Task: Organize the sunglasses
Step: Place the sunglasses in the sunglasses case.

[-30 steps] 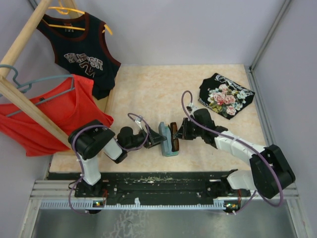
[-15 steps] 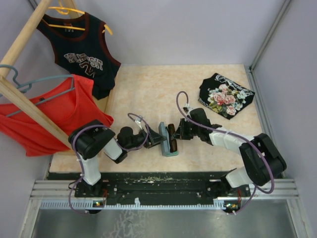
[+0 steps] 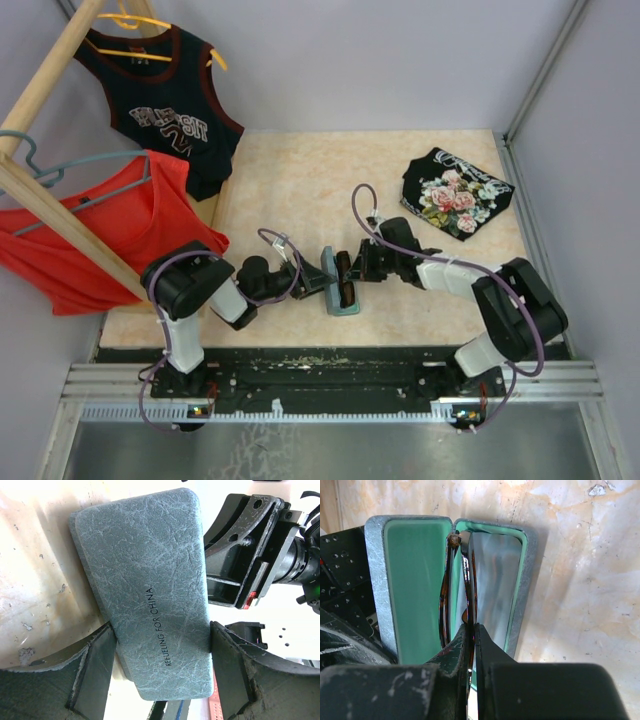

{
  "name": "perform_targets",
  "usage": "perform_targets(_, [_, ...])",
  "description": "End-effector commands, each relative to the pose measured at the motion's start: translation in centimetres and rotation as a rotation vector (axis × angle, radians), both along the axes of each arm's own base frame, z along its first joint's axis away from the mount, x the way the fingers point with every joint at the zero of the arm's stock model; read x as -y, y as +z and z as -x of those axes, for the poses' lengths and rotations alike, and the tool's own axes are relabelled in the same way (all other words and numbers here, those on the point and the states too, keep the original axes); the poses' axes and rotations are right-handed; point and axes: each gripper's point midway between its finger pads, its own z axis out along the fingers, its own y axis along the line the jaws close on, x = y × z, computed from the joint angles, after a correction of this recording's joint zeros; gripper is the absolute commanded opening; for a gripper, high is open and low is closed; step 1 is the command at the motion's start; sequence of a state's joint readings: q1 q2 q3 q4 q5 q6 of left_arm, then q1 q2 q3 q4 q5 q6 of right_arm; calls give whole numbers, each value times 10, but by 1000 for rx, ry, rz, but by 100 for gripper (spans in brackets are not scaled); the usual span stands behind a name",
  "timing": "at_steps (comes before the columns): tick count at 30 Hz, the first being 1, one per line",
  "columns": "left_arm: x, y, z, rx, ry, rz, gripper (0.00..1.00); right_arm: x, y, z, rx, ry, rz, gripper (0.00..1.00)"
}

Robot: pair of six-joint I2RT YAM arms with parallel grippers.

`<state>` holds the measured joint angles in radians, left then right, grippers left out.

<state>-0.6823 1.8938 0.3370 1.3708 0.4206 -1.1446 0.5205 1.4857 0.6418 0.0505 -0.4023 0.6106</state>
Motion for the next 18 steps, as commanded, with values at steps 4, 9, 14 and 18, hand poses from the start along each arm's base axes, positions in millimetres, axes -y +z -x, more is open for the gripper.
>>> perform_targets(4, [0, 1, 4, 27, -27, 10, 63, -15, 22, -25, 75, -4, -61, 0])
perform_targets(9, [0, 1, 5, 25, -27, 13, 63, -16, 18, -26, 67, -6, -51, 0])
perform_targets(14, [0, 1, 5, 23, -27, 15, 63, -22, 13, -25, 53, 2, -45, 0])
perform_targets(18, [0, 1, 5, 22, -25, 18, 63, -24, 9, -23, 41, 3, -29, 0])
